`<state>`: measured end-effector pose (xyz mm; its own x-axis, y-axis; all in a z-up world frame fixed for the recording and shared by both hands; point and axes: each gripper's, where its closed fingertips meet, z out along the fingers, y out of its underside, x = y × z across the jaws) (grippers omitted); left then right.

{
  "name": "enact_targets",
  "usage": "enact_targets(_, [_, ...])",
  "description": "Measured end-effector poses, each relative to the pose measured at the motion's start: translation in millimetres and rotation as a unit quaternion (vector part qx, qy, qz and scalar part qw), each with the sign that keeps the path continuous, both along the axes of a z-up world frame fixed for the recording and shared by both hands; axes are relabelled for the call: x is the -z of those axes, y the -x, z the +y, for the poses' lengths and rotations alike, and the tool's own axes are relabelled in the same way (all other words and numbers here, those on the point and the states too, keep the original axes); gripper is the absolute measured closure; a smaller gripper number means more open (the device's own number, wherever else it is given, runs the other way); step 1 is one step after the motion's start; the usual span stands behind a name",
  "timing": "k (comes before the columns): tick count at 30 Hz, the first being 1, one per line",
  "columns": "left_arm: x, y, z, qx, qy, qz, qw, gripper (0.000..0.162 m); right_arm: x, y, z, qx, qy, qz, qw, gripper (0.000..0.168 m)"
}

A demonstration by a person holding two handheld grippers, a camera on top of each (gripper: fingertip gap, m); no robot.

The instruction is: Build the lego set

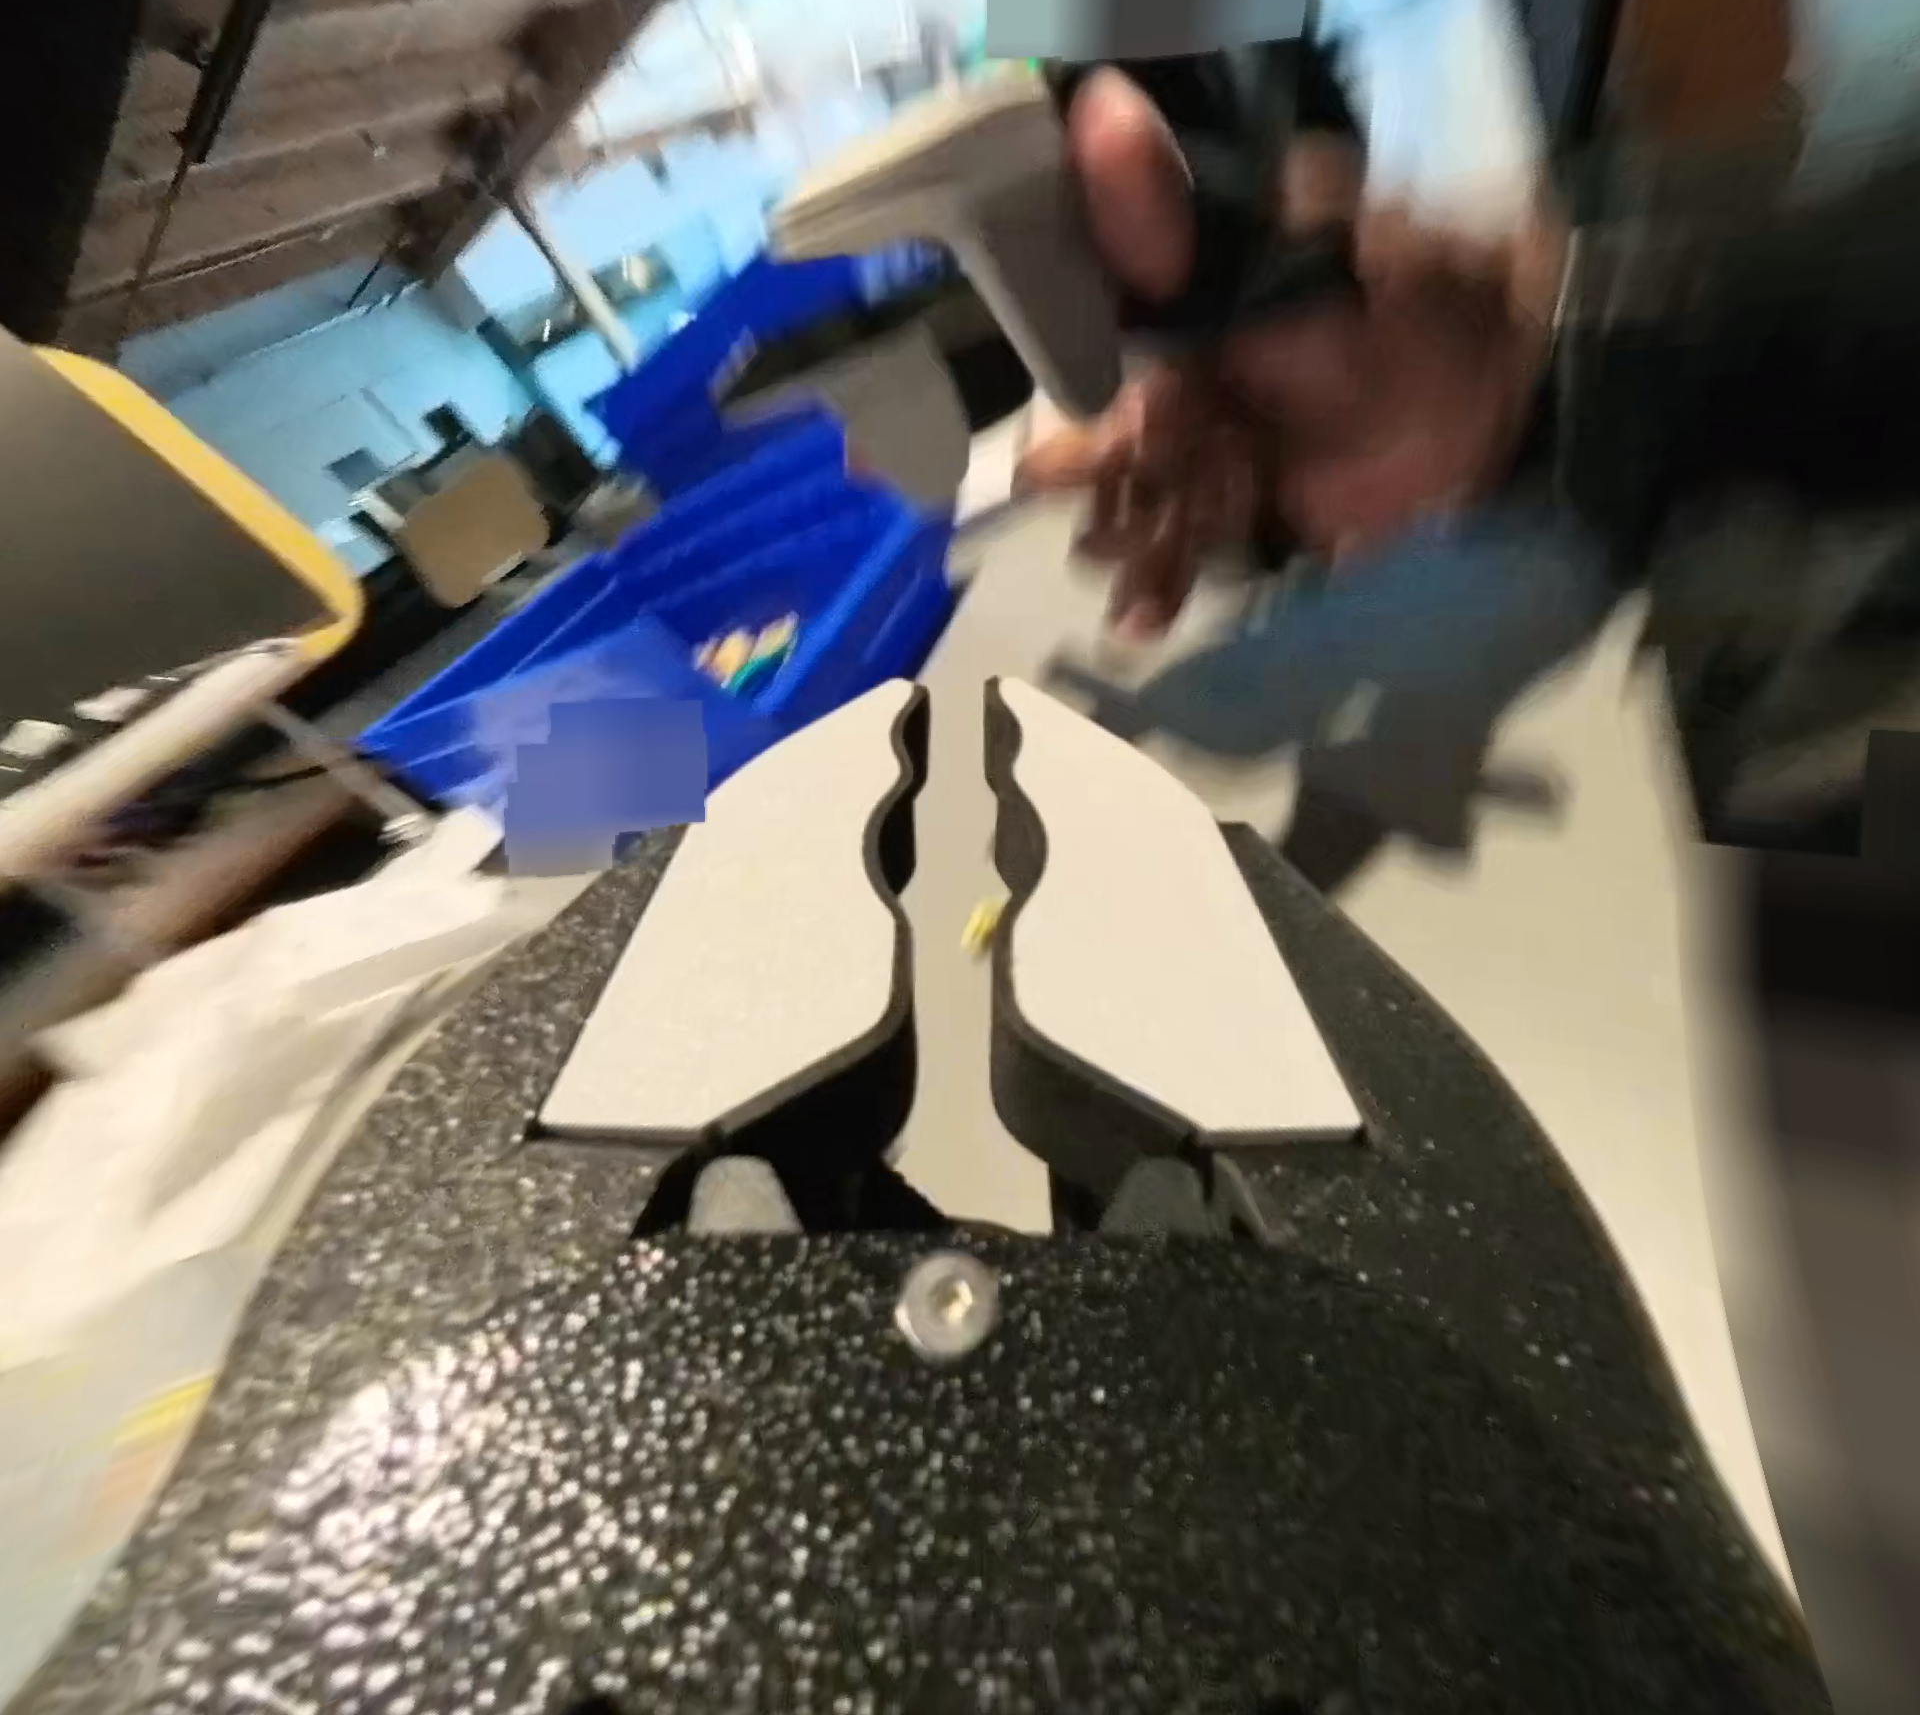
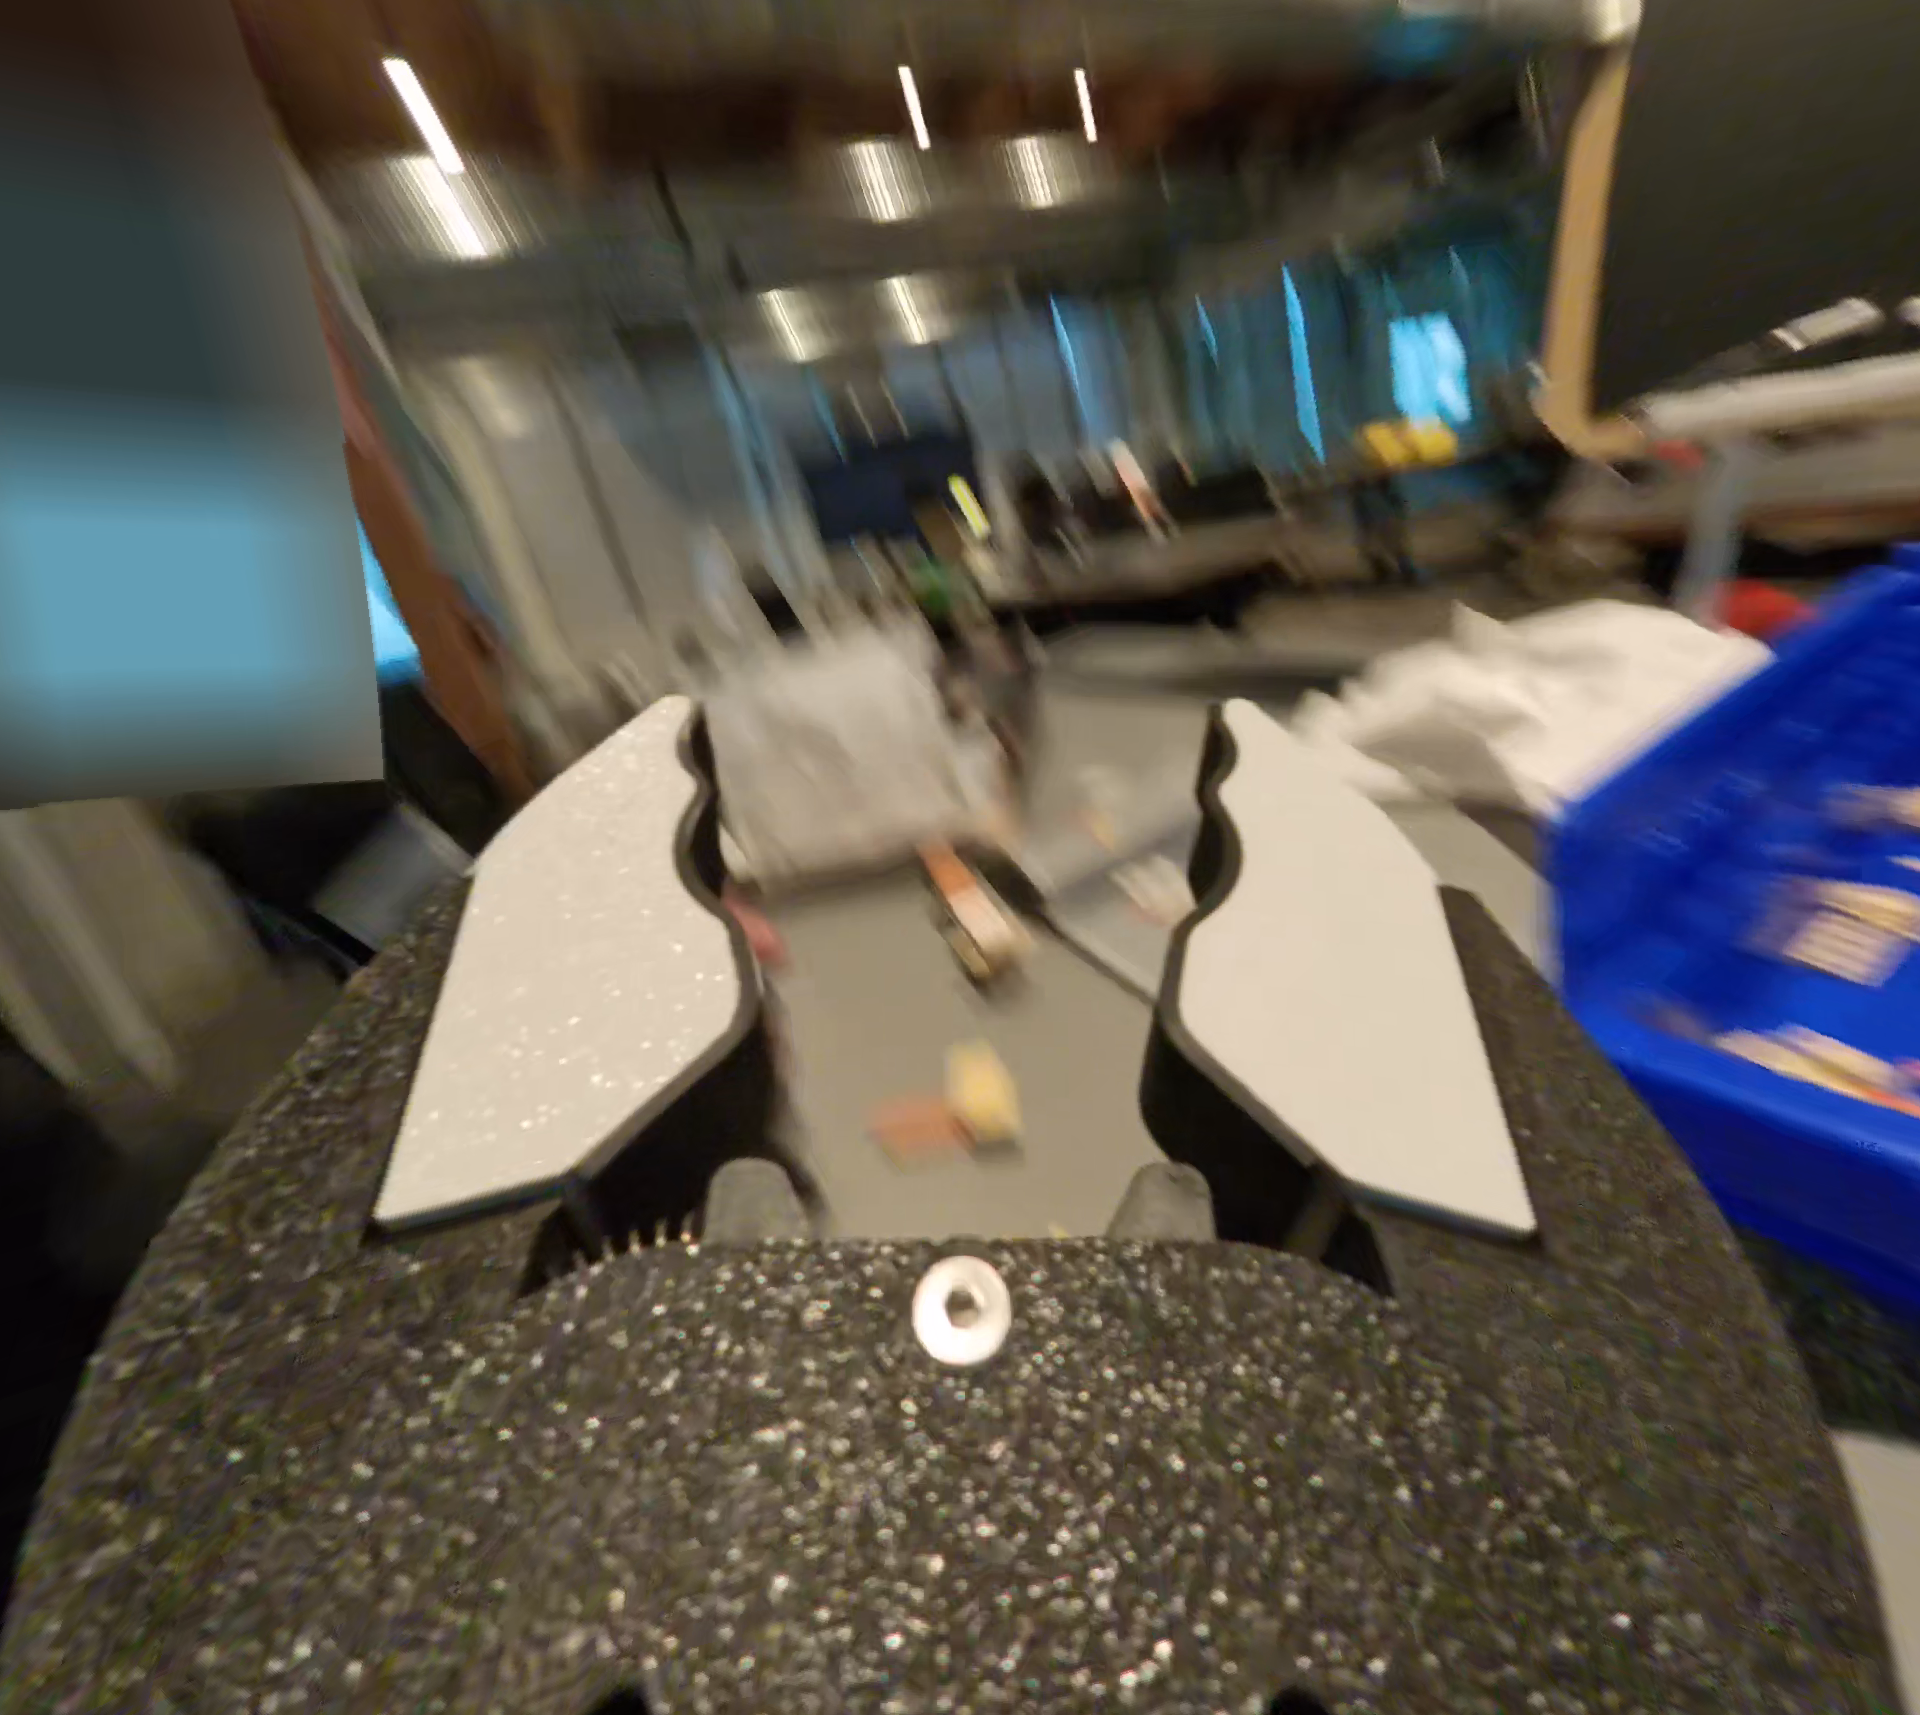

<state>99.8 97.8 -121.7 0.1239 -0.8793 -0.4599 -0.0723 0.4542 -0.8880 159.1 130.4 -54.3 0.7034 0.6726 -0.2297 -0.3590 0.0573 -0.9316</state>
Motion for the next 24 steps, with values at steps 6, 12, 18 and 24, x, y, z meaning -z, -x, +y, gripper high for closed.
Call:
enact_targets(6, [-66,8,-22,0.149,0.275,-0.262,0.913,0.155,-53,-13,-37,-0.068,-0.132,0.299,0.943,0.079])
enact_targets(12, [-67,3,-26,0.191,0.388,-0.316,0.844,0.155,-53,-4,-37,-0.053,-0.144,0.359,0.921,0.076])
enact_targets(18, [-64,-16,-50,0.203,0.378,-0.289,0.856,0.153,-63,0,-35,-0.026,-0.143,0.325,0.935,0.076])
enact_targets(24, [-65,-20,-56,0.202,0.359,-0.298,0.861,0.153,-58,-1,-39,-0.072,-0.127,0.367,0.919,0.079])
